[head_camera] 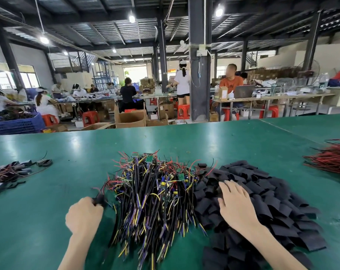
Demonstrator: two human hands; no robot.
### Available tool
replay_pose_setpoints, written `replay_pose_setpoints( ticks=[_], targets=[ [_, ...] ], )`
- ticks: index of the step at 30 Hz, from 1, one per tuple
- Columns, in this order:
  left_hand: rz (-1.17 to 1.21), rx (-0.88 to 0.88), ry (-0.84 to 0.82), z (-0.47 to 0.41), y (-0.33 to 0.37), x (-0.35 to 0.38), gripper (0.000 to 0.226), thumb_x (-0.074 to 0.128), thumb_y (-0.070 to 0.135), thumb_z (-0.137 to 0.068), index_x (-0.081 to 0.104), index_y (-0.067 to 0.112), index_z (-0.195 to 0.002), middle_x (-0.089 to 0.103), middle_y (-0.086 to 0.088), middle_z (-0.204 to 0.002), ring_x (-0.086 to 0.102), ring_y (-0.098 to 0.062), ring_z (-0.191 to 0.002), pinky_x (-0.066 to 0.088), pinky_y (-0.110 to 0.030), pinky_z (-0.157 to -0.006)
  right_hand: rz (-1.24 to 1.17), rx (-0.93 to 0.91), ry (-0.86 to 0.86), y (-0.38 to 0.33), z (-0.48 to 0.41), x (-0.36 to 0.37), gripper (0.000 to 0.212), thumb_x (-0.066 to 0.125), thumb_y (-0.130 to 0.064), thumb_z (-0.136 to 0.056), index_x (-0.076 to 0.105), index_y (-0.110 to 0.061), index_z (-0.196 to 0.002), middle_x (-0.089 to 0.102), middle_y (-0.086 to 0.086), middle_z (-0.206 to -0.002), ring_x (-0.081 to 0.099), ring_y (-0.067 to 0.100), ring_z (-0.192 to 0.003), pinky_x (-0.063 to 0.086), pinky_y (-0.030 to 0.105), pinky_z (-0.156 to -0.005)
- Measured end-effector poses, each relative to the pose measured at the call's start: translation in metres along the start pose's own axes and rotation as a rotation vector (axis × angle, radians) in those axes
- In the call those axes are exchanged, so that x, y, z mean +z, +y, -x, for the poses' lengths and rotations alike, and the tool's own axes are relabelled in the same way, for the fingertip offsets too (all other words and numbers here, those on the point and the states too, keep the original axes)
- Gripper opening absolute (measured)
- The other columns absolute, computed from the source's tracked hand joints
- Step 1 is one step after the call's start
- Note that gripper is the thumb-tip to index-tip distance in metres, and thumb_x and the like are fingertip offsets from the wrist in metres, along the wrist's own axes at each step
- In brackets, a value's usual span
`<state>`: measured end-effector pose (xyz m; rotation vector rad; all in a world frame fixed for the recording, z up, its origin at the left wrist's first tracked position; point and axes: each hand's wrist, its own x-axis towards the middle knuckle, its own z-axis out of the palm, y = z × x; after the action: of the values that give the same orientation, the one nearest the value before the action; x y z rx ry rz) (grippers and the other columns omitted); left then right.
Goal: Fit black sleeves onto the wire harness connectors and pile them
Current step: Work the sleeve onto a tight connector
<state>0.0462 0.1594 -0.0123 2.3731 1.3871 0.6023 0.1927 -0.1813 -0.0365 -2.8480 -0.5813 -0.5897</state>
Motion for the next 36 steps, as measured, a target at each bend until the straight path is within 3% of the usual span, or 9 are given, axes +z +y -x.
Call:
replay_pose_setpoints(
  ticks=[4, 9, 11, 14, 18, 22, 26, 31, 36],
  targets=[
    [0.076, 0.058, 0.137, 0.006, 0.024, -0.005, 0.035, 0.061, 0.013, -0.078, 0.061, 0.007, -0.113, 0.053, -0.023, -0.118, 0.042, -0.039, -0.113, 0.032, -0.044, -0.094, 0.044, -0.017, -0.117, 0.006, 0.001, 0.007, 0.05, 0.034, -0.039, -0.098, 0.024, -0.026, -0.144, 0.034, -0.007, -0.145, 0.021, 0.014, -0.14, 0.013, 0.031, -0.115],
    [0.586, 0.518, 0.272, 0.017, 0.086, -0.02, 0.024, 0.056, 0.0, -0.083, 0.068, 0.011, -0.102, 0.061, -0.013, -0.103, 0.049, -0.032, -0.101, 0.039, -0.042, -0.09, 0.008, -0.053, -0.105, 0.004, 0.0, 0.006, 0.046, 0.043, -0.044, -0.094, 0.036, -0.032, -0.137, 0.034, -0.007, -0.141, 0.027, 0.014, -0.134, 0.013, 0.029, -0.113],
    [0.514, 0.613, 0.224, 0.019, 0.116, -0.016, 0.019, 0.058, 0.018, -0.09, 0.066, 0.01, -0.106, 0.061, -0.011, -0.106, 0.049, -0.031, -0.103, 0.04, -0.042, -0.091, -0.02, -0.079, -0.094, 0.004, 0.002, 0.004, 0.038, 0.046, -0.042, -0.093, 0.045, -0.032, -0.129, 0.034, -0.007, -0.139, 0.031, 0.014, -0.13, 0.018, 0.027, -0.109],
    [0.056, 0.587, 0.124, 0.012, 0.146, -0.005, 0.044, 0.052, 0.047, -0.091, 0.06, 0.014, -0.119, 0.057, -0.008, -0.119, 0.042, -0.028, -0.115, 0.034, -0.04, -0.096, -0.034, -0.095, -0.068, 0.002, 0.002, 0.0, 0.031, 0.047, -0.041, -0.093, 0.05, -0.031, -0.121, 0.039, -0.009, -0.128, 0.036, 0.013, -0.123, 0.027, 0.026, -0.1],
    [-0.102, 0.568, 0.184, 0.008, 0.155, -0.002, 0.03, 0.051, 0.038, -0.092, 0.063, 0.019, -0.112, 0.063, -0.004, -0.109, 0.045, -0.027, -0.11, 0.032, -0.039, -0.092, -0.021, -0.087, -0.008, 0.0, 0.0, -0.006, 0.016, 0.044, -0.035, -0.095, 0.052, -0.029, -0.108, 0.046, -0.009, -0.113, 0.042, 0.015, -0.115, 0.031, 0.027, -0.092],
    [0.352, 0.67, 0.276, 0.02, 0.164, -0.022, 0.022, 0.051, 0.019, -0.095, 0.059, 0.005, -0.111, 0.066, -0.015, -0.1, 0.052, -0.033, -0.096, 0.037, -0.038, -0.08, -0.158, -0.03, 0.117, -0.009, 0.0, -0.017, 0.01, 0.043, -0.027, -0.098, 0.04, -0.02, -0.091, 0.052, -0.006, -0.084, 0.055, 0.021, -0.086, 0.033, 0.031, -0.068],
    [0.869, 0.78, 0.195, 0.033, 0.167, -0.068, 0.027, 0.042, 0.007, -0.097, 0.049, 0.007, -0.123, 0.056, -0.009, -0.111, 0.058, -0.028, -0.093, 0.049, -0.043, -0.084, -0.502, 0.029, 0.186, -0.014, 0.002, -0.023, 0.017, 0.047, -0.021, -0.096, 0.031, -0.02, -0.091, 0.047, -0.004, -0.065, 0.043, 0.022, -0.057, 0.028, 0.034, -0.055],
    [0.493, 1.067, 0.269, 0.051, 0.134, -0.084, 0.032, 0.028, 0.034, -0.098, 0.046, 0.032, -0.125, 0.041, 0.007, -0.109, 0.052, -0.01, -0.076, 0.046, -0.031, -0.066, -0.77, -0.011, 0.123, -0.019, 0.003, -0.027, 0.026, 0.047, -0.007, -0.095, 0.042, -0.011, -0.12, 0.05, 0.0, -0.094, 0.049, 0.017, -0.078, 0.035, 0.023, -0.073],
    [0.182, 1.04, 0.185, 0.064, 0.094, -0.028, 0.017, 0.058, 0.036, -0.089, 0.067, 0.022, -0.094, 0.049, 0.0, -0.097, 0.055, -0.018, -0.09, 0.051, -0.032, -0.055, -0.84, -0.053, -0.054, -0.02, 0.006, -0.024, 0.041, 0.033, -0.005, -0.1, 0.029, -0.01, -0.14, 0.036, -0.002, -0.099, 0.039, 0.005, -0.088, 0.028, 0.003, -0.085]
  ],
)
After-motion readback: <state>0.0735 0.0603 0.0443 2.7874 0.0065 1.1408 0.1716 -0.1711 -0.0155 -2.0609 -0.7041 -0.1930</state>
